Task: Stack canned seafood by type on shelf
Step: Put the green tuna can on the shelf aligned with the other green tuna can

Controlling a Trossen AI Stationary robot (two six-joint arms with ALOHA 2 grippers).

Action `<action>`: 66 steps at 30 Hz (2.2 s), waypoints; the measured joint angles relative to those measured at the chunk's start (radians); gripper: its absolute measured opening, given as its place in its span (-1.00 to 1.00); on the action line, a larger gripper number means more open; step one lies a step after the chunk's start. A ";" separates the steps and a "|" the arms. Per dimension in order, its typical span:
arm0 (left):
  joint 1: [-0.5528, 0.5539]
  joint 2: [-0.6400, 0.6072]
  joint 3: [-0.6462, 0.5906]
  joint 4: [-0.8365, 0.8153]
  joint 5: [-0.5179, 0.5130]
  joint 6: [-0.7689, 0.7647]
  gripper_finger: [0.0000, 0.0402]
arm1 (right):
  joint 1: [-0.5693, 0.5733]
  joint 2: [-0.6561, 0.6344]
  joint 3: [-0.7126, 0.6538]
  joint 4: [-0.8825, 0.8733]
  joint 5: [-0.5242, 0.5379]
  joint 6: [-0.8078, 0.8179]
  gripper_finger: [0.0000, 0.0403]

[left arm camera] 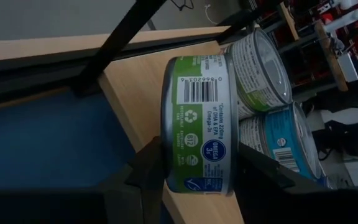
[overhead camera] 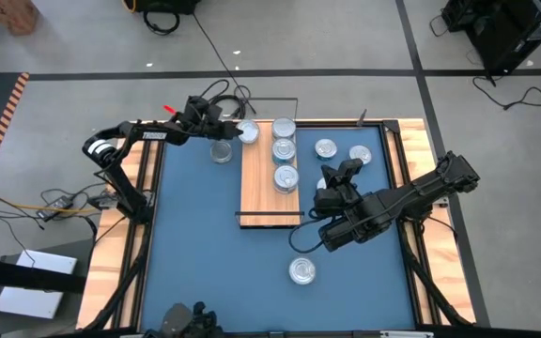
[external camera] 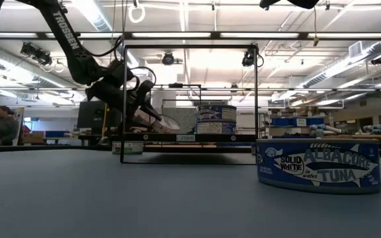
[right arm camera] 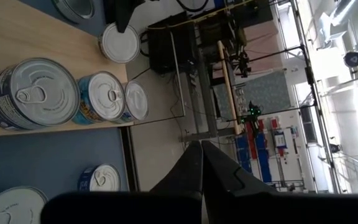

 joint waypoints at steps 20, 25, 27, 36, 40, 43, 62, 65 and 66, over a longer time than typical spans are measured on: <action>-0.039 -0.002 0.013 -0.001 -0.076 0.079 0.32 | 0.000 0.000 0.000 0.000 -0.001 -0.007 -0.97; -0.039 -0.002 0.050 -0.081 -0.080 0.177 0.28 | 0.000 0.000 0.000 0.000 -0.002 -0.007 -0.97; -0.039 -0.006 0.068 -0.125 -0.080 0.251 0.22 | 0.000 0.000 0.000 0.000 -0.002 -0.007 -0.97; -0.070 -0.076 0.071 -0.249 -0.124 0.484 -0.37 | 0.006 0.000 0.001 -0.006 -0.043 -0.004 -0.97; -0.091 -0.080 0.071 -0.337 -0.169 0.589 -0.77 | 0.006 0.000 0.001 -0.016 -0.044 0.025 -0.97; -0.112 -0.080 0.071 -0.373 -0.243 0.637 -0.96 | 0.006 0.000 0.001 -0.017 -0.045 0.027 -0.97; -0.150 -0.075 0.069 -0.340 -0.338 0.665 -0.99 | 0.000 0.000 0.001 -0.018 -0.042 0.029 -0.97; -0.151 -0.075 0.069 -0.336 -0.337 0.665 -0.99 | -0.002 0.000 0.001 -0.018 -0.042 0.029 -0.97; -0.151 -0.073 0.069 -0.335 -0.337 0.665 -0.99 | -0.002 0.000 0.001 -0.018 -0.042 0.029 -0.97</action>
